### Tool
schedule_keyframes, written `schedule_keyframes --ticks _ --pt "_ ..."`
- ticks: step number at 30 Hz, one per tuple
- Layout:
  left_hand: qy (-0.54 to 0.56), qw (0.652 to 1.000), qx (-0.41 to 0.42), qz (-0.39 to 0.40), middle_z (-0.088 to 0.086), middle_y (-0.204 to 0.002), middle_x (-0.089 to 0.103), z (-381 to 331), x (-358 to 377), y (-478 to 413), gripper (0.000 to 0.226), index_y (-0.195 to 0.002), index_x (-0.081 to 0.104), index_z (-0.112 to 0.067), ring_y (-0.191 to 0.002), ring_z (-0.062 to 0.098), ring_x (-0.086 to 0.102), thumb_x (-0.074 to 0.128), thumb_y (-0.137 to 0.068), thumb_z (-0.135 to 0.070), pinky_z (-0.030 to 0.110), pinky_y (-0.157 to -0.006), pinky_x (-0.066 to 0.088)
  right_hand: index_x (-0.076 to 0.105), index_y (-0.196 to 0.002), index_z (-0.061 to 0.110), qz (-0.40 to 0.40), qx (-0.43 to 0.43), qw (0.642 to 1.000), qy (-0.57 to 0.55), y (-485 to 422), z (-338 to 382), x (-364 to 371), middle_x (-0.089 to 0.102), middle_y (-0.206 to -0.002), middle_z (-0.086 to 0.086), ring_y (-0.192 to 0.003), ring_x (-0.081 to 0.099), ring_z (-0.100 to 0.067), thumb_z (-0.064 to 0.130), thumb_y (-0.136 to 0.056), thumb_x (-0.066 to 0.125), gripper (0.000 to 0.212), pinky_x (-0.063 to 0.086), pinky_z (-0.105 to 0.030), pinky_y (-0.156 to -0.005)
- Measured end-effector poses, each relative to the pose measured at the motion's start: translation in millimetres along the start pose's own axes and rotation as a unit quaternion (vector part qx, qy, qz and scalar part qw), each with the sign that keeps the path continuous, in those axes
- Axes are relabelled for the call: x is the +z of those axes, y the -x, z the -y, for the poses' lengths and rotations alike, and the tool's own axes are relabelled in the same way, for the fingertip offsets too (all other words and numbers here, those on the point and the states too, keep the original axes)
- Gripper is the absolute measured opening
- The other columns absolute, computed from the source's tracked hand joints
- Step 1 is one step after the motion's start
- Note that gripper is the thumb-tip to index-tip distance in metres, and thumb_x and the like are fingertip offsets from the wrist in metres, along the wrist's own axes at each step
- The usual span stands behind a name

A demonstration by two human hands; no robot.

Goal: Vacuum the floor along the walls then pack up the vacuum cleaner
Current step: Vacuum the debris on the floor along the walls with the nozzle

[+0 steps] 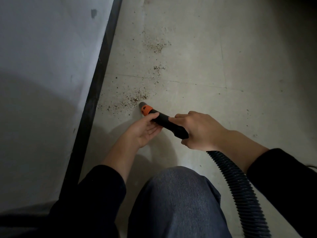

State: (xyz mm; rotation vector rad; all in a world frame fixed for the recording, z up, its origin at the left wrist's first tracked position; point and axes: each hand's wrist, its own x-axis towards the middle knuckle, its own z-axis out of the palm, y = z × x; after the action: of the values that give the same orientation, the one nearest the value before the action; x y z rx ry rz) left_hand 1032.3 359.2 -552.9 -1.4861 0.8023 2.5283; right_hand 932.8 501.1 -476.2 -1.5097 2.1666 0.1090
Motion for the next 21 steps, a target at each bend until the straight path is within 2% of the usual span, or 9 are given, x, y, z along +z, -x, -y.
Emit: schedule_keyframes --ticks 4,8,12,16,21 --pt "0.021 1.0 0.001 -0.011 0.017 -0.115 0.062 1 -6 -1 0.043 -0.125 0.054 0.004 -0.108 0.024 0.062 0.066 -0.091 -0.018 0.028 -0.081 0.053 0.053 -0.118 0.025 -0.001 -0.014 1.0 -0.011 -4 2 0 0.054 -0.091 0.009 -0.081 0.05 -0.02 0.014 -0.078 0.063 0.044 0.047 -0.036 -0.062" --pt "0.058 0.998 0.012 -0.019 0.017 -0.109 0.064 2 -13 -2 0.036 -0.12 0.056 0.003 -0.102 0.022 0.063 0.066 -0.09 -0.015 0.028 -0.074 0.055 0.053 -0.117 0.023 0.003 -0.025 1.0 -0.001 -9 4 0 0.054 -0.089 0.007 -0.081 0.051 -0.021 0.014 -0.077 0.062 0.042 0.05 -0.04 -0.064" --pt "0.068 0.997 0.019 -0.02 0.016 -0.104 0.064 4 -20 0 0.019 -0.104 0.059 -0.001 -0.099 0.023 0.062 0.065 -0.092 -0.014 0.03 -0.08 0.053 0.05 -0.127 0.025 0.008 -0.04 0.999 0.006 -13 9 2 0.054 -0.092 0.007 -0.083 0.05 -0.022 0.014 -0.079 0.062 0.05 0.05 -0.041 -0.066" --pt "0.077 0.996 0.025 -0.025 0.015 -0.1 0.064 4 -24 5 0.016 -0.1 0.059 -0.001 -0.091 0.02 0.063 0.064 -0.092 -0.013 0.029 -0.072 0.055 0.047 -0.134 0.025 0.009 -0.054 0.998 0.015 -16 13 4 0.055 -0.097 0.007 -0.085 0.049 -0.02 0.015 -0.08 0.062 0.057 0.051 -0.041 -0.067" --pt "0.085 0.996 0.025 -0.028 0.017 -0.102 0.064 4 -27 11 0.018 -0.103 0.059 0.0 -0.092 0.022 0.064 0.064 -0.091 -0.012 0.027 -0.068 0.057 0.047 -0.133 0.026 0.011 -0.067 0.997 0.02 -17 15 3 0.055 -0.095 0.008 -0.085 0.049 -0.02 0.014 -0.078 0.063 0.059 0.05 -0.039 -0.066"
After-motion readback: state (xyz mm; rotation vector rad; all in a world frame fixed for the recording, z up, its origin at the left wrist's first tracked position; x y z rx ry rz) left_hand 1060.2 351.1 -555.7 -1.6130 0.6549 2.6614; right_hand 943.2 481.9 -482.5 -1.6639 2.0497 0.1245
